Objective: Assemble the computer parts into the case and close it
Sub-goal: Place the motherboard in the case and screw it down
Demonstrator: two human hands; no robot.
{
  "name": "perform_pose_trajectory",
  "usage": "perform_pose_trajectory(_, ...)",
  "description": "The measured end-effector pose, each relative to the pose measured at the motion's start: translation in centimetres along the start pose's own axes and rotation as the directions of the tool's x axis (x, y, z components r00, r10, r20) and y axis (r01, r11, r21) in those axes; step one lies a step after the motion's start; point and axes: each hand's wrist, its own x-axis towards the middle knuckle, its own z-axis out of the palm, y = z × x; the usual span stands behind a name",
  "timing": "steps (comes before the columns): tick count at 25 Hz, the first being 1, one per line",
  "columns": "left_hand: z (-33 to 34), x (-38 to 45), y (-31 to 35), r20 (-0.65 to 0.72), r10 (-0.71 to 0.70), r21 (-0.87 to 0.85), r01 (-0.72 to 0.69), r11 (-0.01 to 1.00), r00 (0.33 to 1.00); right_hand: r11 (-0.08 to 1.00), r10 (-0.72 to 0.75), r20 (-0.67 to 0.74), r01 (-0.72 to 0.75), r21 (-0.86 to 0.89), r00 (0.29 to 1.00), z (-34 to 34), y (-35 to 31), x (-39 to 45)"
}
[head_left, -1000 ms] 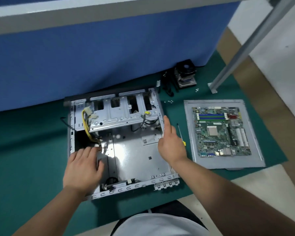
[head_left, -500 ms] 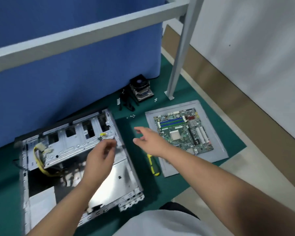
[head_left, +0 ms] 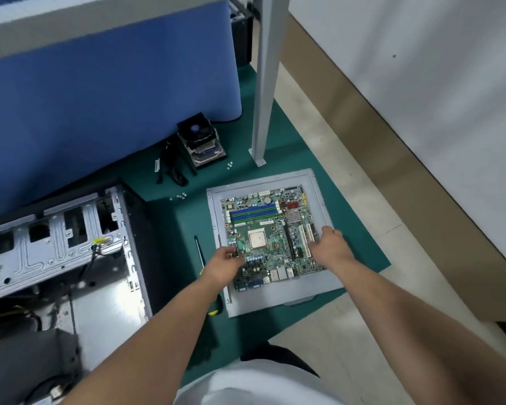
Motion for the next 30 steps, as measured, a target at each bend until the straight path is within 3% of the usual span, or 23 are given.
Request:
perform_pose_trajectory(7, 1.7, 1.2, -1.7, -0.023, -0.071, -0.182, 0.065, 0.981, 0.997, 0.999, -0.030, -0.093, 0.028, -0.022, 0.995, 2.1, 0.2, 1.1)
perform_pose_trajectory(13, 0.6, 1.7, -0.5, -0.013, -0.191, -0.571, 0.149, 0.807, 0.982, 0.991, -0.052, -0.122, 0.036, -0.129, 0.991, 0.7, -0.5, 0.8)
perform_pose_trajectory(17, -0.7, 1.4, -0.1, 0.008, -0.224, -0.551, 0.191, 0.813, 0.975, 0.990, -0.070, -0.111, 0.055, -0.128, 0.991, -0.5, -0.5, 0.0)
perform_pose_trajectory(20, -1.8, 0.4, 0.4, 0.033, -0.168, -0.539, 0.159, 0.827, 0.985, 0.986, -0.137, -0.125, 0.124, -0.107, 0.983, -1.5, -0.7, -1.6)
perform_pose_trajectory(24, -4.2, -1.7, 0.7, 0.117, 0.042, -0.611, 0.039, 0.790, 0.992, 0.958, -0.277, -0.163, 0.259, -0.124, 0.947, -3.6, -2.6, -4.2)
perform_pose_trajectory(28, -7.2, -4.5, 1.1, 0.071, 0.028, -0.646, 0.025, 0.763, 0.997, 0.913, -0.408, -0.208, 0.391, -0.119, 0.889, -5.2, -6.5, -7.1)
perform_pose_trajectory(30, -9.1, -5.8, 0.6, 0.018, 0.022, -0.659, -0.005, 0.752, 1.000, 0.901, -0.424, -0.222, 0.433, -0.009, 0.878, -5.8, -8.7, -8.9)
